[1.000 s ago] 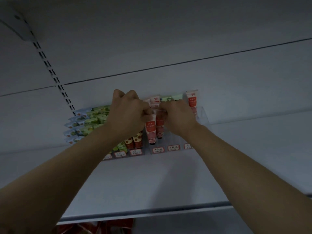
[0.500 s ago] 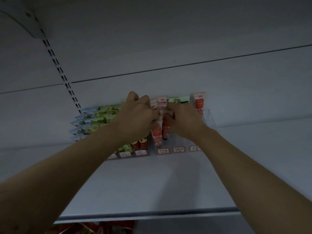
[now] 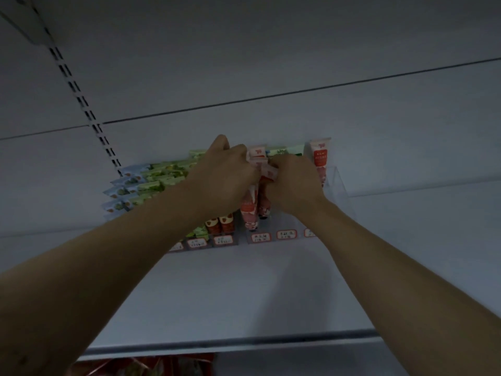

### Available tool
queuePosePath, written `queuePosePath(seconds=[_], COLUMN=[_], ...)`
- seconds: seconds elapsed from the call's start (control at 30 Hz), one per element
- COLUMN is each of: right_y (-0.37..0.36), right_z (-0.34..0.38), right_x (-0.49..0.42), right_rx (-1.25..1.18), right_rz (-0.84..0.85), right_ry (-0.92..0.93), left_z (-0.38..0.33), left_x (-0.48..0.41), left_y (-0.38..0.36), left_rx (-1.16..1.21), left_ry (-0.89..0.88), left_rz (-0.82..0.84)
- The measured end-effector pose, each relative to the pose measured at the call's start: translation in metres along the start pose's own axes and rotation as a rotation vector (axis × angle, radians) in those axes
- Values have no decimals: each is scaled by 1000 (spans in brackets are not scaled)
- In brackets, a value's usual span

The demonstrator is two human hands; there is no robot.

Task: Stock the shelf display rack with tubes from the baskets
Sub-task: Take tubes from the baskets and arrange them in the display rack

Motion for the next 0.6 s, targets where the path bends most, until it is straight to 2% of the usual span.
queuePosePath(seconds=[0.1, 0.23, 0.4, 0.6], right_y=[1, 6, -3, -9], right_z=[5, 3, 14, 18], right_x=[1, 3, -2, -8], right_rx=[46, -115, 117, 231], right_rz=[-20, 43, 83, 102], right_ry=[102, 174, 251, 179], left_z=[-3, 1, 2, -3], left_x=[-5, -7, -11, -11], left_y=[-2, -8, -10, -9], left_rx=[5, 45, 83, 43], left_ry=[-4, 33, 75, 56], left_rz=[27, 49, 77, 9])
Point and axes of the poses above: each hand's wrist, its own x-axis away from the middle knuckle, its own y-axis out of the back of the hand, z = x × y, the point moved 9 cm from there along -x, towards the middle knuckle, and after that the axes turned 5 degrees about -z, right-handed, at the moved point
